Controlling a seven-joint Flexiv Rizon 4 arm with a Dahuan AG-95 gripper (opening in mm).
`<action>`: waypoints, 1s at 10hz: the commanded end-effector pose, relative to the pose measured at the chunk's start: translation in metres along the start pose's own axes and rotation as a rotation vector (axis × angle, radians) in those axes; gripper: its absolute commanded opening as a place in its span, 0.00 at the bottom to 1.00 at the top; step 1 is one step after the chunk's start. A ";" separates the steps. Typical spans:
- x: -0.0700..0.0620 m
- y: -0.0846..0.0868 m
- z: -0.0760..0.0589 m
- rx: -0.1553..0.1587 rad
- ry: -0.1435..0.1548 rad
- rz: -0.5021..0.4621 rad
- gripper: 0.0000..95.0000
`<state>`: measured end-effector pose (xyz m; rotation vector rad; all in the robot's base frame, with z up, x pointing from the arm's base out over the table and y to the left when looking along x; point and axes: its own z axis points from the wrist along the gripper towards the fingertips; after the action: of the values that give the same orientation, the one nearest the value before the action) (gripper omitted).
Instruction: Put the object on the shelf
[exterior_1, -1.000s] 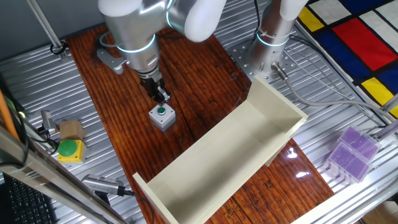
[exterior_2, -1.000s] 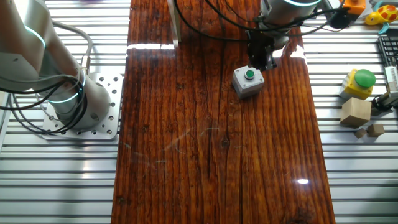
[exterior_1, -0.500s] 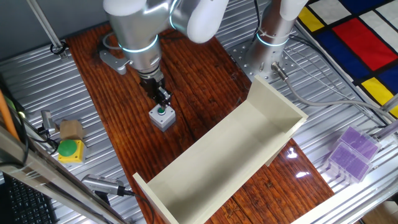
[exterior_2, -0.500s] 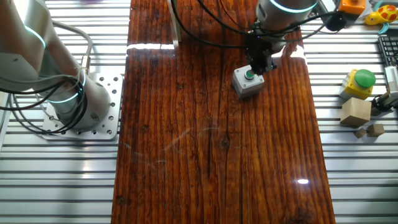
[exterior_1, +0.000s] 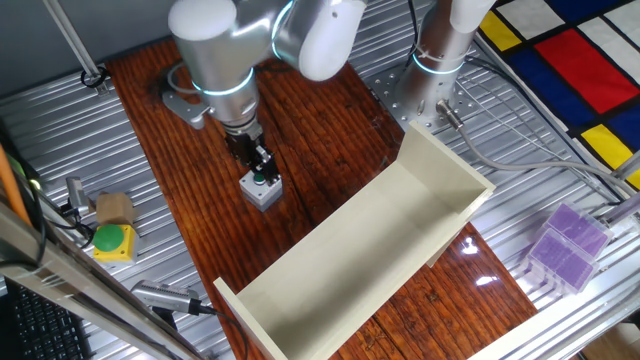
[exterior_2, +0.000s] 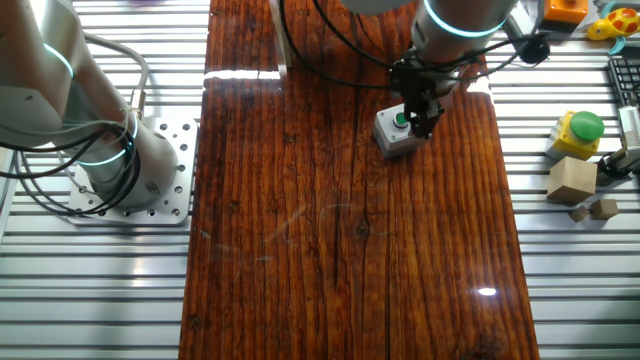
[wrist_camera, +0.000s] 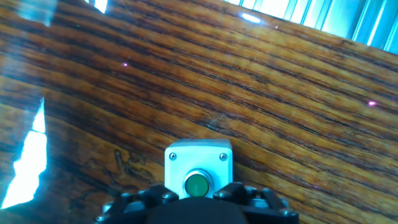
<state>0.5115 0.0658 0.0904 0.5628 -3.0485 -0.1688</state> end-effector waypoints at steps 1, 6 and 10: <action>0.000 -0.001 0.008 0.003 -0.006 -0.002 0.80; 0.000 -0.002 0.026 0.010 -0.021 -0.001 0.80; 0.000 -0.002 0.035 0.017 -0.031 0.005 0.60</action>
<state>0.5098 0.0679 0.0547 0.5503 -3.0863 -0.1504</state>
